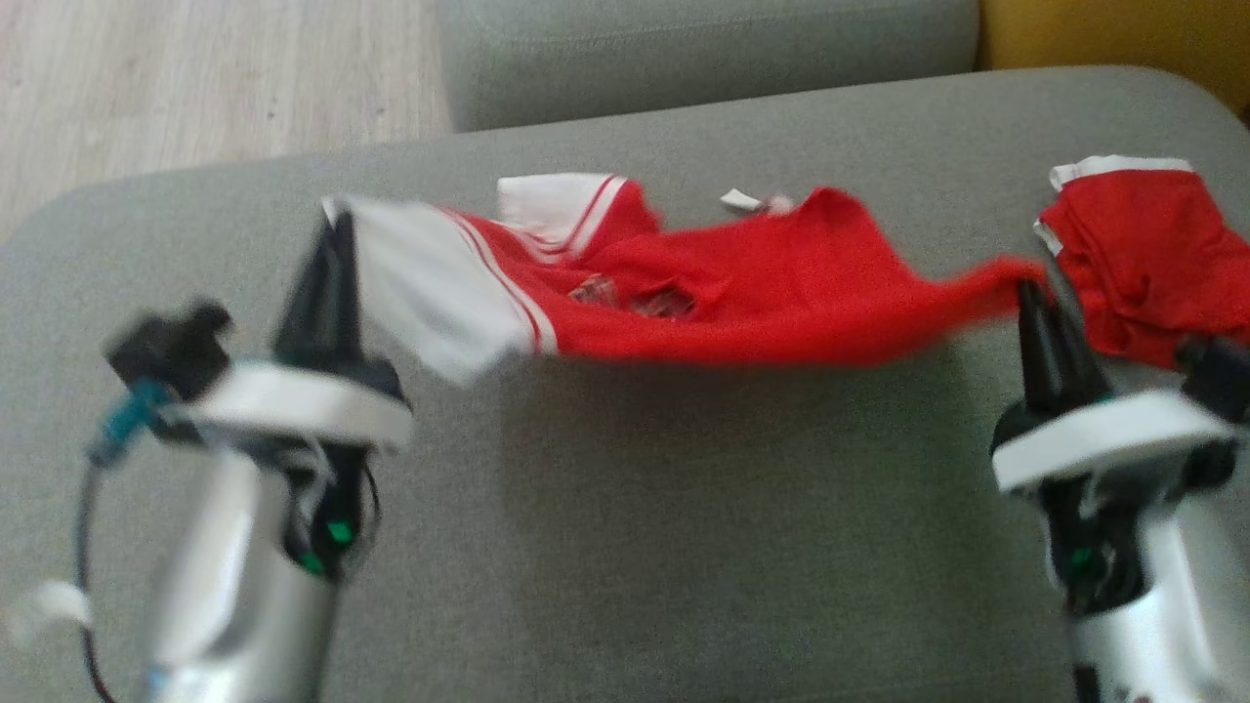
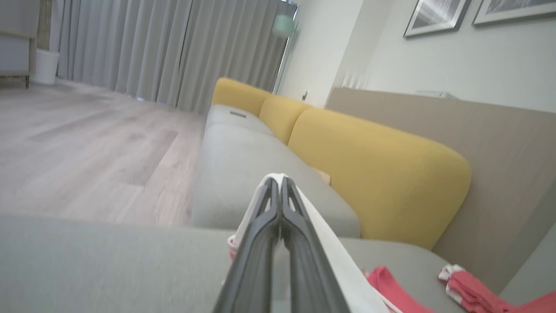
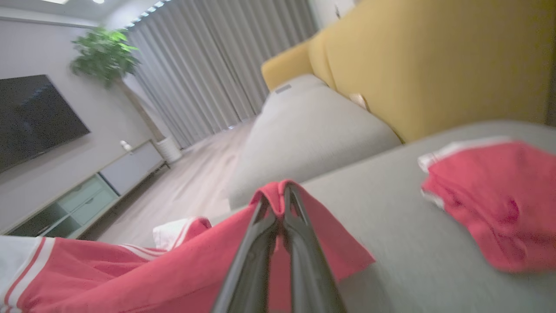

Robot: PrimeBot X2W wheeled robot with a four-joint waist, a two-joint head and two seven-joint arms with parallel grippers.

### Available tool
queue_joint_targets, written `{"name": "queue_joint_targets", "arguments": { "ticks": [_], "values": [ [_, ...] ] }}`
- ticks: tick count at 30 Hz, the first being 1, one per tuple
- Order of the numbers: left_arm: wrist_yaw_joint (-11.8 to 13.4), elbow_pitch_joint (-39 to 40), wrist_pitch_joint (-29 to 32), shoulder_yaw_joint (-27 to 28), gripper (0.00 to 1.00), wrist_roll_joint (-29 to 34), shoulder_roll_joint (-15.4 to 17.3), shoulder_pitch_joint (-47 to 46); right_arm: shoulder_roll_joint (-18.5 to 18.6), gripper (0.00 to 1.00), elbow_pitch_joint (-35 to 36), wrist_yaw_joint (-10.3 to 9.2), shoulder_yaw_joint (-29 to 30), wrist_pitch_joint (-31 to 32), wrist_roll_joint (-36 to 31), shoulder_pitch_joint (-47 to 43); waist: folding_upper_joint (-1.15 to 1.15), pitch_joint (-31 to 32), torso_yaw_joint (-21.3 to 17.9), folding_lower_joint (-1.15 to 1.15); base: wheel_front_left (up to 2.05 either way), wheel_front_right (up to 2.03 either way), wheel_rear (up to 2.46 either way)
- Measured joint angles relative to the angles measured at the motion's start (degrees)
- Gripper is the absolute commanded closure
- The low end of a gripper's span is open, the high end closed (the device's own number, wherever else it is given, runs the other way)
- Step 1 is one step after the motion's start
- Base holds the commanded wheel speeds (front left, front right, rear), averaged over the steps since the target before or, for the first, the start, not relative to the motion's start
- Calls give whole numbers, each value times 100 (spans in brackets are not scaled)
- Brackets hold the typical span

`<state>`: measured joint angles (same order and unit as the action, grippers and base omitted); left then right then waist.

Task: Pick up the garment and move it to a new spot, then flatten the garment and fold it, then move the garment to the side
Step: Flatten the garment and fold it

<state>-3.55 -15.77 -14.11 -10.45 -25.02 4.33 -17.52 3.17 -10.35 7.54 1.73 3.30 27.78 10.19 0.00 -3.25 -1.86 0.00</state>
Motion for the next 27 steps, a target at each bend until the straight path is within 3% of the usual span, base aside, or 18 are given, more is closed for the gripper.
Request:
{"name": "queue_joint_targets", "arguments": {
  "ticks": [6,10,14,21,27],
  "values": [
    [-54,163,372,331,100,-298,264,-1367,257,100,1021,0,-270,577,275,1076,0,260,-70,0,0,0,0],
    [-24,285,538,550,100,-356,366,-2478,268,100,1238,0,-268,792,369,2165,0,413,-121,0,0,0,0],
    [157,348,547,742,100,-354,471,-3232,244,100,1238,0,-148,1149,10,2599,0,515,-107,0,0,0,0],
    [198,460,959,748,100,-452,554,-3267,83,100,1630,0,-86,1774,-111,2404,0,557,4,0,0,0,0],
    [144,415,1538,600,100,-472,868,-3090,75,100,1560,0,97,2103,-79,2486,0,223,38,0,0,0,0]
  ]
}}
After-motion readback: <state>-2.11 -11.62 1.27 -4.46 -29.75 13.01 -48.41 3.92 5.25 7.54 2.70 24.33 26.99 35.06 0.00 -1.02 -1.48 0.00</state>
